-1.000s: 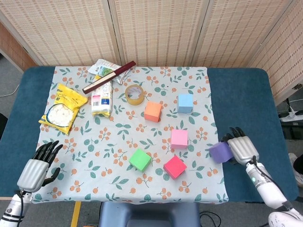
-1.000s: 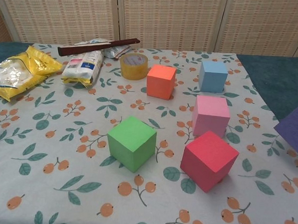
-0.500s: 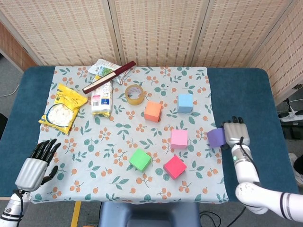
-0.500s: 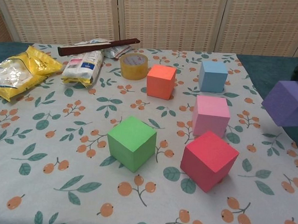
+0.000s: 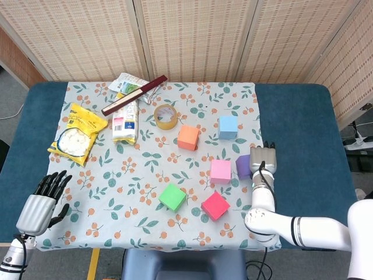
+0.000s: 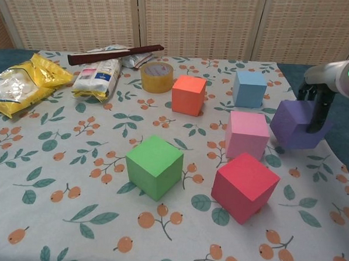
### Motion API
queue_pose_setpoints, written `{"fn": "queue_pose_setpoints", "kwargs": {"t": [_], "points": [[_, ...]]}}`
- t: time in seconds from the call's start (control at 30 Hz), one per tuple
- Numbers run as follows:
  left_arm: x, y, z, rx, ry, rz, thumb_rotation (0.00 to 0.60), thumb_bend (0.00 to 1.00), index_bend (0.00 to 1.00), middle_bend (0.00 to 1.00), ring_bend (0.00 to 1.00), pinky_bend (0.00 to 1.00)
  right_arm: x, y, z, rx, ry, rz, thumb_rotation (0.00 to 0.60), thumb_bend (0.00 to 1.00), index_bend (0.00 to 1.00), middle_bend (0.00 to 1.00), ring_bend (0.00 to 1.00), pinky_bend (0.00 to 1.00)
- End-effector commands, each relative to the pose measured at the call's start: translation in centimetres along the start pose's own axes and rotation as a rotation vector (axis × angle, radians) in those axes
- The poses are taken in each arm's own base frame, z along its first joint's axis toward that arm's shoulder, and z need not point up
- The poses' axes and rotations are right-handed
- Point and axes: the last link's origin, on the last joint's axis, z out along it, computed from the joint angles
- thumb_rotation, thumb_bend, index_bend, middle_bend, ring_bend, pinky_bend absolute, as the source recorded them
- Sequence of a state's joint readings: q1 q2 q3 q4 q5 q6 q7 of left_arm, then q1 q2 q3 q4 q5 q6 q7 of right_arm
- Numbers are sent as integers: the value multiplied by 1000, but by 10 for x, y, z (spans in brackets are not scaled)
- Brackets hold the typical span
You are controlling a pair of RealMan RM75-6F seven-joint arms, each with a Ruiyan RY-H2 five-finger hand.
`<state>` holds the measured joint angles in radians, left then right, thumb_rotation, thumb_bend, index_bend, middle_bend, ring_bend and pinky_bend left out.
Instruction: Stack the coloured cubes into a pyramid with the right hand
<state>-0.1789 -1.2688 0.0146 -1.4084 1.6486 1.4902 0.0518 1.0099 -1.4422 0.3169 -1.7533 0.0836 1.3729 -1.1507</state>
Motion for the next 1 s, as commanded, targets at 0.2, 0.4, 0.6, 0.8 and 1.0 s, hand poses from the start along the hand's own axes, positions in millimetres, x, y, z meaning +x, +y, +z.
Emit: {"fn": "queue_pose_setpoints", "kwargs": {"t": [0.2, 0.4, 0.6, 0.8, 1.0], "points": [[1, 0, 0, -4, 0, -6, 600, 436, 0, 0, 0, 127, -4, -11, 0, 10, -21, 24, 600, 144, 821, 227, 0, 44], [1, -1, 0, -6, -3, -9, 600, 436, 0, 0, 0, 127, -5, -18, -2, 11, -34, 38, 600, 144, 821, 227, 0, 44], [2, -2, 0, -2, 0, -15, 600, 438, 0, 0, 0, 127, -5, -23, -3, 12, -42, 34, 600, 144, 821, 227, 0, 44], [3, -3, 0, 0, 2, -17, 600, 437, 0, 0, 0, 127, -5, -32, -5, 13, -43, 28, 600, 145, 821, 227, 0, 44], [5, -5, -1, 7, 6, -21, 600, 437, 0, 0, 0, 127, -5, -37, -7, 9, -42, 16, 600, 144, 821, 227, 0, 44]]}}
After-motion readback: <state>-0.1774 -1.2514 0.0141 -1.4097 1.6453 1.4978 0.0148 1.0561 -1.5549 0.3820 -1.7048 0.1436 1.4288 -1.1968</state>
